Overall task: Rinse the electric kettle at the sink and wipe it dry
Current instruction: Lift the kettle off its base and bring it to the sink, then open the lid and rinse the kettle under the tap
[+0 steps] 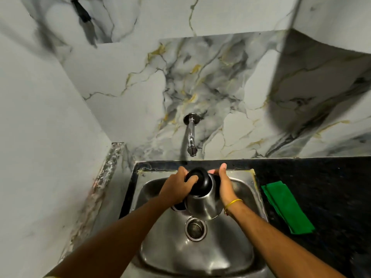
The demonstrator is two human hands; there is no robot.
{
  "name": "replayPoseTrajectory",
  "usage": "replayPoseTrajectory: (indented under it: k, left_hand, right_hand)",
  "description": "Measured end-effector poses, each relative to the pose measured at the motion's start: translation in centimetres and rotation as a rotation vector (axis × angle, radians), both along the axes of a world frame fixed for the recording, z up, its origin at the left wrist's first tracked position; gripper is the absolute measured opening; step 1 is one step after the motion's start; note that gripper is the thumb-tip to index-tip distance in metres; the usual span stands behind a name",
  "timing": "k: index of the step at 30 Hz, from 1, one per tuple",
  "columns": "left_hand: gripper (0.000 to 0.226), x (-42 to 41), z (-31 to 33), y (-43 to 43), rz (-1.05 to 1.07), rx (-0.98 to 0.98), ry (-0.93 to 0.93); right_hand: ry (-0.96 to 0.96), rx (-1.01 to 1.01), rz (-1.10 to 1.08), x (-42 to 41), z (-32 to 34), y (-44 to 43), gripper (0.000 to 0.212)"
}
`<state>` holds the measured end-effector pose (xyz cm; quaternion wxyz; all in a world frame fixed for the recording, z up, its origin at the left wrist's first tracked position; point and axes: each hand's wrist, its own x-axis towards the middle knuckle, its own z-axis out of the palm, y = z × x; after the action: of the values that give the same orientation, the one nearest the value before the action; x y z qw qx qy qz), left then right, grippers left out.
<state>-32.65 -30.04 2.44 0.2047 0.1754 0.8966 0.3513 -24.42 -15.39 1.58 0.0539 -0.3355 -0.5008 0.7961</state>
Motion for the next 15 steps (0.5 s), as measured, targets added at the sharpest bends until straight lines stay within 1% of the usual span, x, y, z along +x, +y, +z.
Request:
replayPoseTrajectory:
  k: [3, 5, 7, 8, 9, 10, 12, 15]
  left_hand:
    - [0.032, -2.3, -1.9, -1.4, -0.007, 0.069, -0.039]
    - [0.042, -3.3, -2.6, -1.8, 0.039, 0.159, -0.071]
    - [0.057, -4.2, -3.2, -1.9, 0.107, 0.261, -0.093]
    - [0.059, -4.7, -3.6, -1.9, 0.14, 0.301, -0.102]
    - [0.057, -5.1, -3.8, -1.9, 0.169, 0.335, -0.116]
    - [0.052, -5.5, -4.0, -1.8, 0.195, 0.363, -0.141]
    - [0.043, -6.4, -4.5, -1.7, 0.222, 0.411, -0.189]
    - [0.042, -7.2, -5.1, -1.8, 0.24, 0.463, -0.286]
  right_hand:
    - [-0.055, 0.069, 0.01, -3.1, -1.2, 0.2, 0.062]
    - [-0.085, 0.147, 0.025, -4.9, -1.4, 1.1, 0.054]
    - [-0.088, 0.285, 0.053, -7.0, -1.7, 2.4, 0.039]
    - [-0.058, 0.351, 0.071, -7.9, -1.6, 2.9, 0.03]
    - [-0.016, 0.386, 0.09, -8.7, -1.4, 3.3, 0.018]
    - [0.019, 0.419, 0.12, -9.5, -1.1, 3.4, 0.01]
    - [0.068, 0.497, 0.19, -11.1, -0.7, 3.4, 0.021]
    - [0.137, 0.558, 0.332, -12.4, -0.3, 3.2, 0.03]
